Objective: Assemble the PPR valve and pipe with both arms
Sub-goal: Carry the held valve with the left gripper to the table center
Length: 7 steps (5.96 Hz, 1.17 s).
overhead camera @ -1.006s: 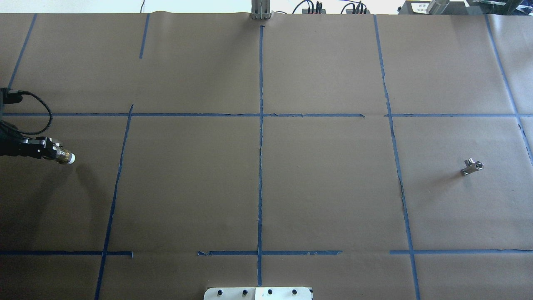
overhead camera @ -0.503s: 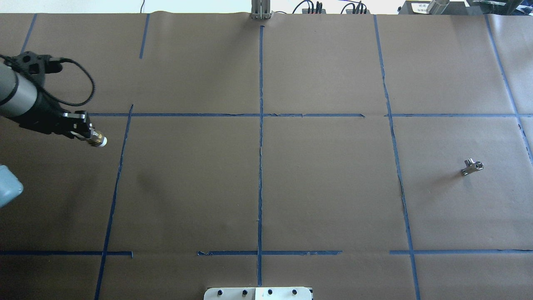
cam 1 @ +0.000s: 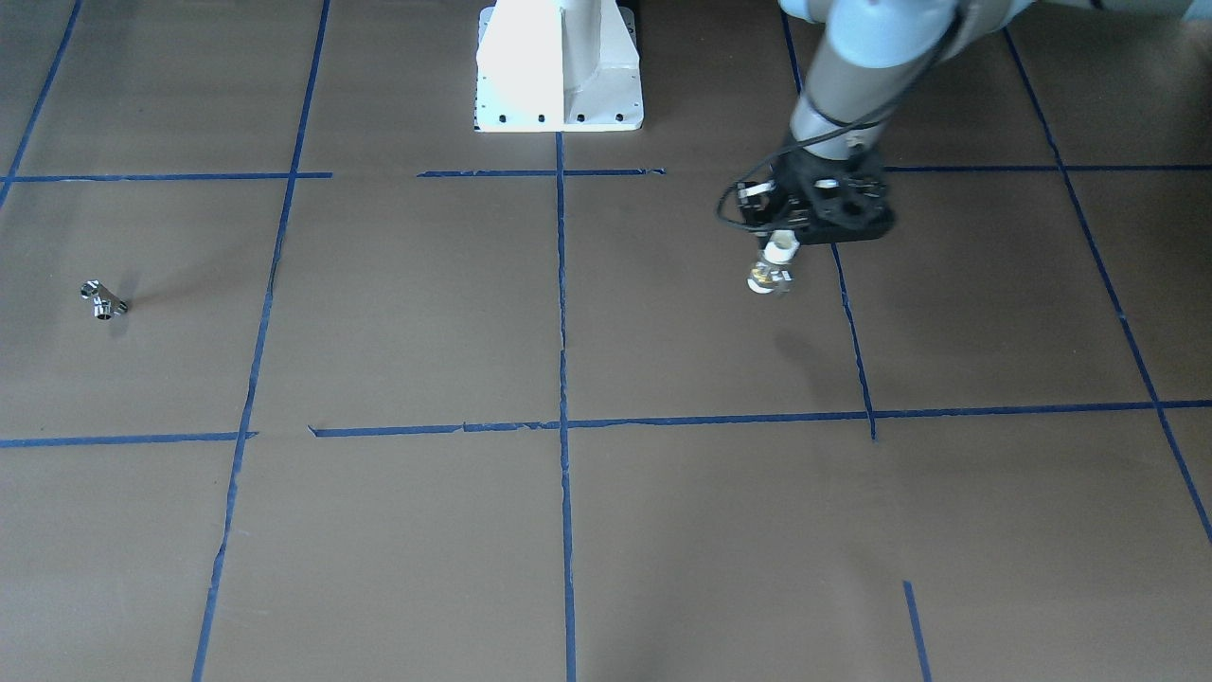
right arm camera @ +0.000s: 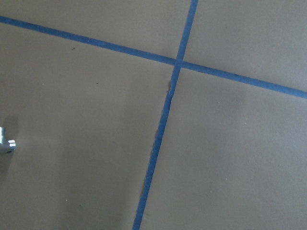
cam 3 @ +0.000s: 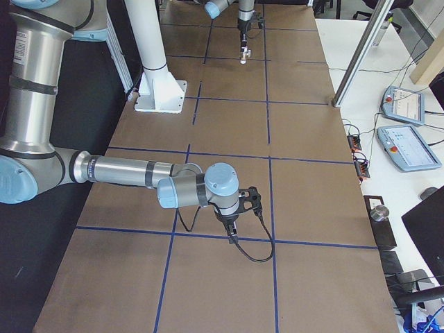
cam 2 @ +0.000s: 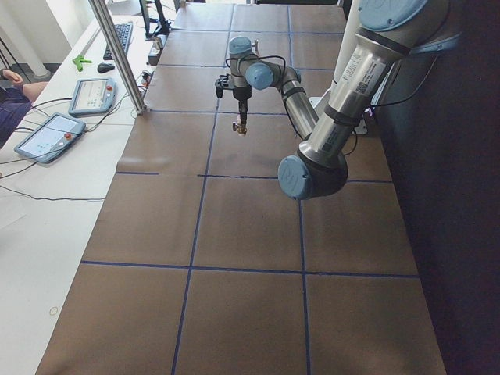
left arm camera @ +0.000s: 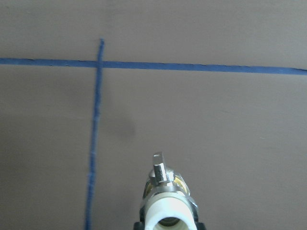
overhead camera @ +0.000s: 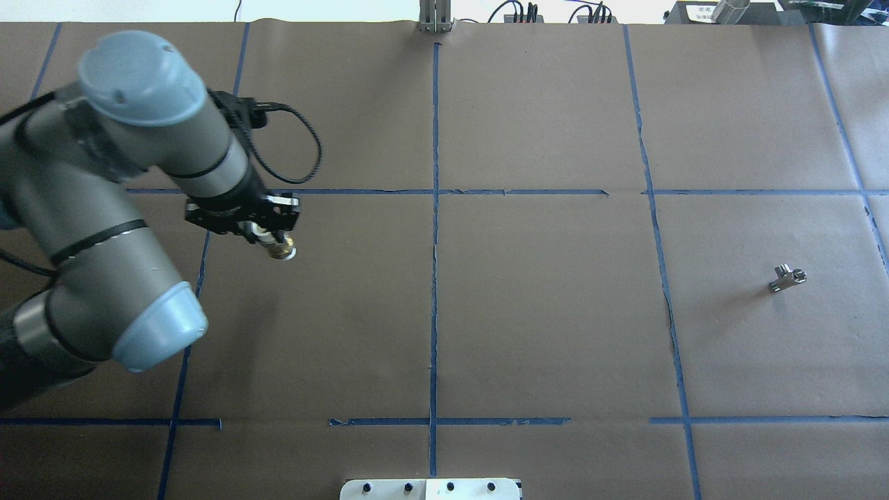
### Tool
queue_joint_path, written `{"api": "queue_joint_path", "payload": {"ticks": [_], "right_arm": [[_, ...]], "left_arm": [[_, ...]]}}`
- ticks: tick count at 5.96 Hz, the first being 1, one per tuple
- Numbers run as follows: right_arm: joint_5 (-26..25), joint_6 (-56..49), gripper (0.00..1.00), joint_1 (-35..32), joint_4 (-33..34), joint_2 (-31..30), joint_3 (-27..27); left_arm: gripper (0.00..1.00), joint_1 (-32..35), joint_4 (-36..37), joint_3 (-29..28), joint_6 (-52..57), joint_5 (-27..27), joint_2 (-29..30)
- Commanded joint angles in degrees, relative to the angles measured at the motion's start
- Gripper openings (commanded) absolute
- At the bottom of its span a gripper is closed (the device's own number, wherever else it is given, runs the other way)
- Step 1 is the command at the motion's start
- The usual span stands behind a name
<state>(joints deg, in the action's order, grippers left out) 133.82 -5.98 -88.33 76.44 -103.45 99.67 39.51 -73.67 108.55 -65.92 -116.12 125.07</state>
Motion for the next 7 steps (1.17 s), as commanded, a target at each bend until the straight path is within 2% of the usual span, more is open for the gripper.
{"api": "queue_joint_path", "payload": {"ticks": [1, 2, 3, 4, 7], "right_arm": [[0.0, 0.0, 1.00, 0.0, 0.0, 0.0, 0.0], [0.0, 0.1, 1.00, 0.0, 0.0, 0.0, 0.0], [0.0, 0.0, 1.00, 0.0, 0.0, 0.0, 0.0], [0.0, 0.1, 1.00, 0.0, 0.0, 0.0, 0.0], [0.0, 0.0, 1.00, 0.0, 0.0, 0.0, -0.4]], "left_arm": [[0.00, -5.4, -0.7, -10.4, -8.0, 4.0, 11.6], [0.00, -7.1, -7.2, -13.7, -10.3, 4.6, 12.6], [0.00, -8.7, -10.1, -19.9, -11.5, 8.2, 16.7], [0.00, -9.3, -10.1, -23.4, -11.4, 8.4, 19.1], [0.00, -10.3, -10.1, -23.9, -11.3, 8.2, 18.9]]}}
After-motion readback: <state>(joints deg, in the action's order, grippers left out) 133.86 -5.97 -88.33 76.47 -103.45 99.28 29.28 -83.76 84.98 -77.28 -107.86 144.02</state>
